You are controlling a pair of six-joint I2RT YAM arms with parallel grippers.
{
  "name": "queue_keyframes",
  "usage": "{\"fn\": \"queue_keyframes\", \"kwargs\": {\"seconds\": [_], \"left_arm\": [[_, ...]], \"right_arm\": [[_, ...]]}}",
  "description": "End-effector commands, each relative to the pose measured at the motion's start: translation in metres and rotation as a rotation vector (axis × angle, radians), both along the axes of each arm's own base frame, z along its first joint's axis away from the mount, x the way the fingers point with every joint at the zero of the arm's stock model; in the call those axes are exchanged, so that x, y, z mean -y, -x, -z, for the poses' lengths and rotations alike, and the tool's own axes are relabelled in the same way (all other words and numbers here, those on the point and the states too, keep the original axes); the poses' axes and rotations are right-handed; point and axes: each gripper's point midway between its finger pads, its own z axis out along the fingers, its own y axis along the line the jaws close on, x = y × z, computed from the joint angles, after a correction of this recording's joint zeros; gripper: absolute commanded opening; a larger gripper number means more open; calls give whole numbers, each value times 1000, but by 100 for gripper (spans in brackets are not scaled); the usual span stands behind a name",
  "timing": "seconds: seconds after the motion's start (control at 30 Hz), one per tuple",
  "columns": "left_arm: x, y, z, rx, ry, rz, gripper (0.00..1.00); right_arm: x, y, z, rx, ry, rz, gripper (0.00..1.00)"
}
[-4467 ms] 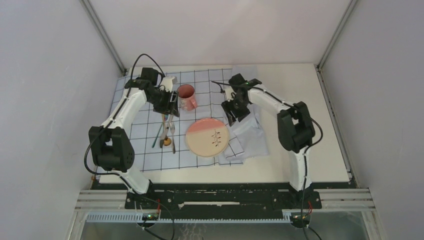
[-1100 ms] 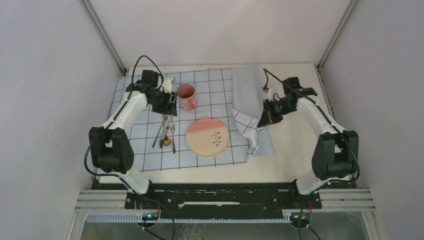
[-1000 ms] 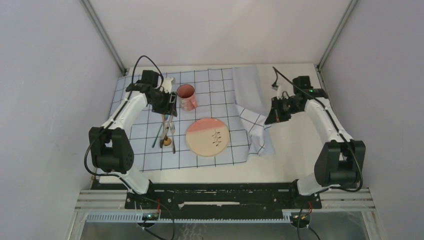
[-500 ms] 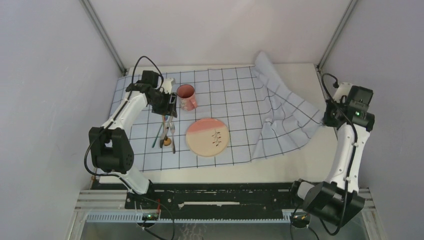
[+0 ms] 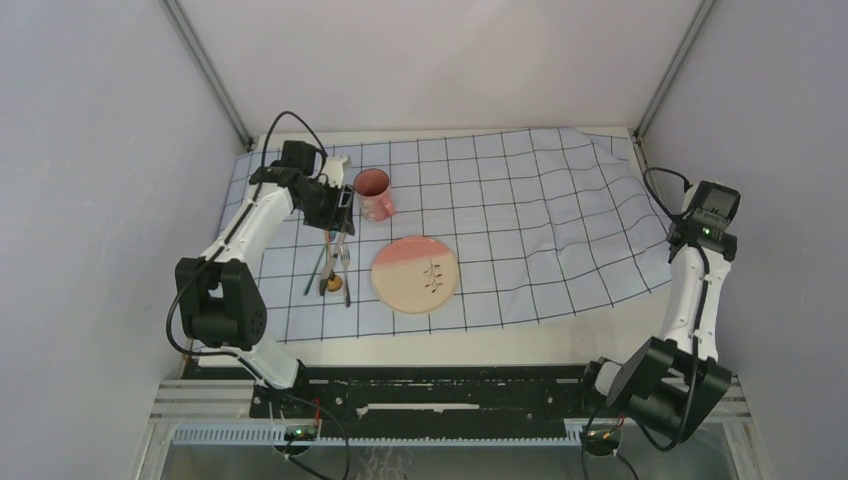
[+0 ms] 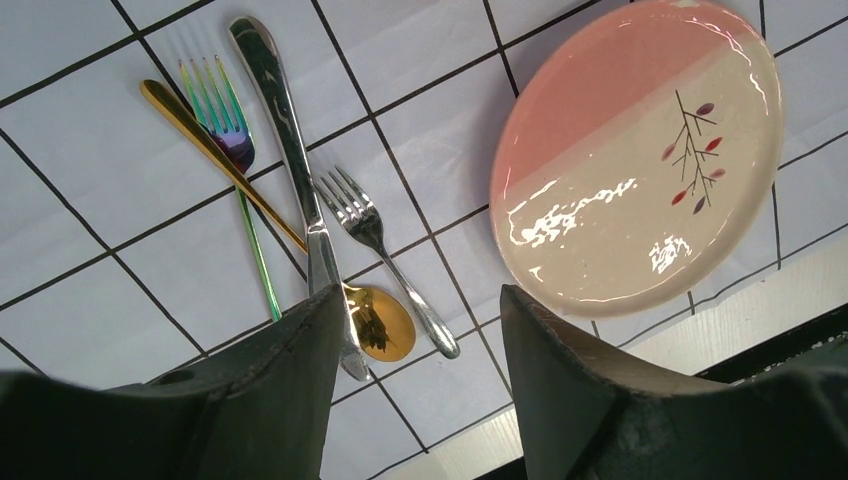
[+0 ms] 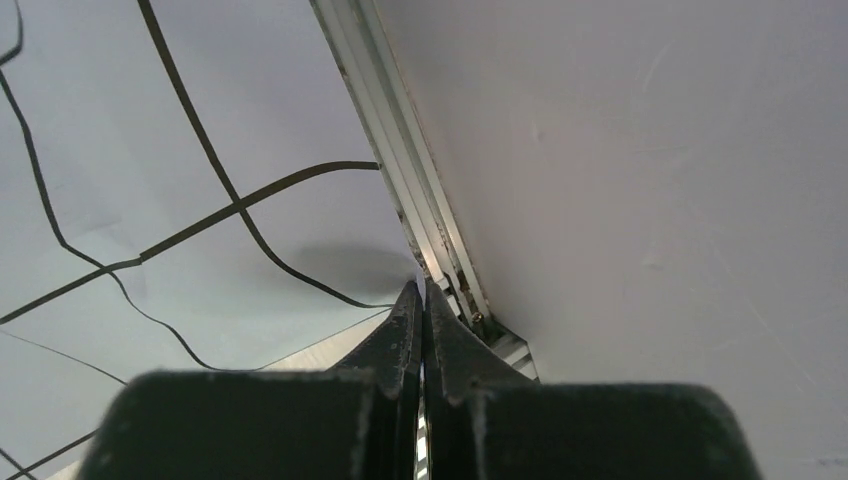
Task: Set the dinner table for one person
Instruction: Flatten out the napkin at the center of the board.
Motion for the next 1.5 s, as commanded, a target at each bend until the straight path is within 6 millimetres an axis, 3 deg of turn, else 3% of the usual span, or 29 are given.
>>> {"fn": "queue_keyframes", "kwargs": {"seconds": [0.0, 0.37, 0.5, 0.63, 0.87, 1.03, 1.23, 1.47], "left_arm": [[4, 8, -16, 50, 12, 45, 64], [4, 14, -14, 32, 11, 54, 64], [5, 16, -12, 23, 9, 58, 64], [6, 18, -14, 18, 5, 66, 64], [8, 20, -19, 26, 0, 73, 64], [12, 22, -22, 30, 3, 86, 64], [16, 23, -24, 32, 8, 98, 64], [18, 28, -22, 18, 0, 113, 64]], "right_arm": [[25, -2, 5, -41, 84, 49, 0], [64, -16, 12, -60, 261, 99, 0], [70, -13, 40, -134, 233, 104, 0], [65, 0, 74, -246, 166, 91, 0], [52, 29, 104, -381, 120, 47, 0], [54, 36, 110, -394, 145, 42, 0], [86, 20, 93, -345, 273, 81, 0], [114, 10, 102, -335, 300, 136, 0]]}}
